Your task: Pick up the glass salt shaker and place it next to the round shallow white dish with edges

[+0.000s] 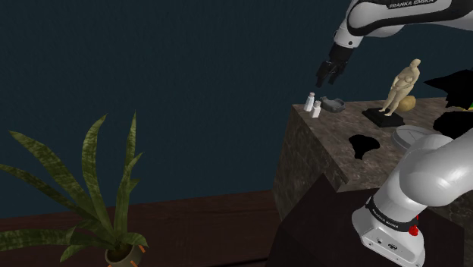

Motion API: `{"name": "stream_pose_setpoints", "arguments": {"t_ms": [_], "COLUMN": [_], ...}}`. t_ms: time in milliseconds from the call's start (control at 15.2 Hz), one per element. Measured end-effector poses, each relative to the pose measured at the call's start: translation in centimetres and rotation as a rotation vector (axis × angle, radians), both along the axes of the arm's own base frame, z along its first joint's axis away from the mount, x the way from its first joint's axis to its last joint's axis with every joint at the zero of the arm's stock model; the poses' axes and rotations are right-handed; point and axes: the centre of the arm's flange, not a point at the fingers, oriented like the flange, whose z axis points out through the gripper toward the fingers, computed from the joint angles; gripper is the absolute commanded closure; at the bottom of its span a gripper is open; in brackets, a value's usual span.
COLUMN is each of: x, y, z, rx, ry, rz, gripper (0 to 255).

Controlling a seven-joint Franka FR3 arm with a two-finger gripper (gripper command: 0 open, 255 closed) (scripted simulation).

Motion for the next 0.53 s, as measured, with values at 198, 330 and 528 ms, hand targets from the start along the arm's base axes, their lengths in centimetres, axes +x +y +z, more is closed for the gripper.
{"name": "stream_pose_setpoints", "arguments": {"t_ms": [198, 330, 528], "x": [1.4, 2.7, 4.3], "y": [-3.3, -5.4, -8.4], "z": [-1.6, -2.9, -4.9], "rx": [0.003, 0.005, 0.008], "ry": [-0.001, -0.001, -0.002], "rz": [0.004, 0.006, 0.01], "gripper": [0, 0, 0]}}
